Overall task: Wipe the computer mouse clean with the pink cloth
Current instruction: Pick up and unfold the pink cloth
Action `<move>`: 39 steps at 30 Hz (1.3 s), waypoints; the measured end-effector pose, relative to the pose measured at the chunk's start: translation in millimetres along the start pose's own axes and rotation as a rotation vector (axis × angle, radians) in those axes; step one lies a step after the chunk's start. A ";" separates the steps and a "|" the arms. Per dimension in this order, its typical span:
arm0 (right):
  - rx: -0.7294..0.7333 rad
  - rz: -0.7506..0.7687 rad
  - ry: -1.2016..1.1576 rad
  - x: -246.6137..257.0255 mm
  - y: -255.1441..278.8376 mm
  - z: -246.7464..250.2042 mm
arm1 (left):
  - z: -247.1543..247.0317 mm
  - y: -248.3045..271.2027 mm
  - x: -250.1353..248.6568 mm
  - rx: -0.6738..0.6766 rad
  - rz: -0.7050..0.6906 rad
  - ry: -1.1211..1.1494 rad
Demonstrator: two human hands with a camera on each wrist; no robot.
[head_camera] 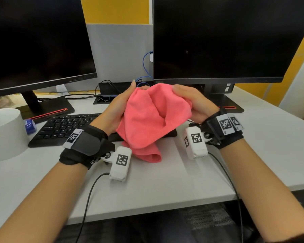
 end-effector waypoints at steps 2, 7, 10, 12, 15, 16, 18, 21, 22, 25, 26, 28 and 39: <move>0.023 0.007 -0.002 1.7 -0.1 1.1 | -0.8 5.7 -1.2 0.085 0.006 -0.071; -0.059 0.056 0.043 3.4 -6.7 1.5 | 2.1 7.2 2.2 0.174 -0.032 -0.169; -0.152 0.040 0.139 0.4 -6.9 -0.8 | 5.7 5.7 0.9 0.179 -0.020 -0.097; -0.147 0.013 0.167 0.5 -5.5 -0.2 | 6.9 4.2 -0.8 0.168 -0.038 -0.052; 0.017 -0.183 0.354 -0.2 1.7 -0.3 | 11.0 1.7 -3.3 0.096 -0.089 -0.027; 0.058 -0.226 0.439 -2.6 1.7 0.3 | 12.7 1.8 -4.9 0.069 -0.107 -0.014; 0.055 -0.230 0.470 -3.4 2.2 -1.2 | 17.8 0.5 -8.3 0.020 -0.136 0.039; 0.009 -0.172 0.275 -0.3 0.1 -0.6 | 25.1 -2.2 -13.4 -0.016 -0.155 0.133; 0.008 -0.154 0.206 1.9 1.4 -0.9 | 24.8 -1.8 -14.5 -0.003 -0.147 0.161; -0.019 -0.124 0.023 7.2 1.0 -2.2 | 21.8 2.2 -15.2 0.056 -0.087 0.230; -0.052 -0.122 -0.019 8.3 0.9 -3.0 | 21.1 3.4 -14.6 0.066 -0.078 0.232; -0.122 -0.132 -0.098 9.7 0.2 -5.4 | 20.8 2.6 -14.0 0.063 -0.080 0.207; -0.100 -0.251 -0.358 12.2 22.6 -24.2 | 11.9 7.9 -12.8 -0.002 -0.123 0.054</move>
Point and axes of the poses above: each hand's wrist, its own y-axis away from the middle knuckle, its own z-axis out of the back of the hand, x = y × z, the point moved 2 cm from there along -y, towards the middle knuckle, and after that the axes turned 10 degrees about -x, right-handed, at the moved point
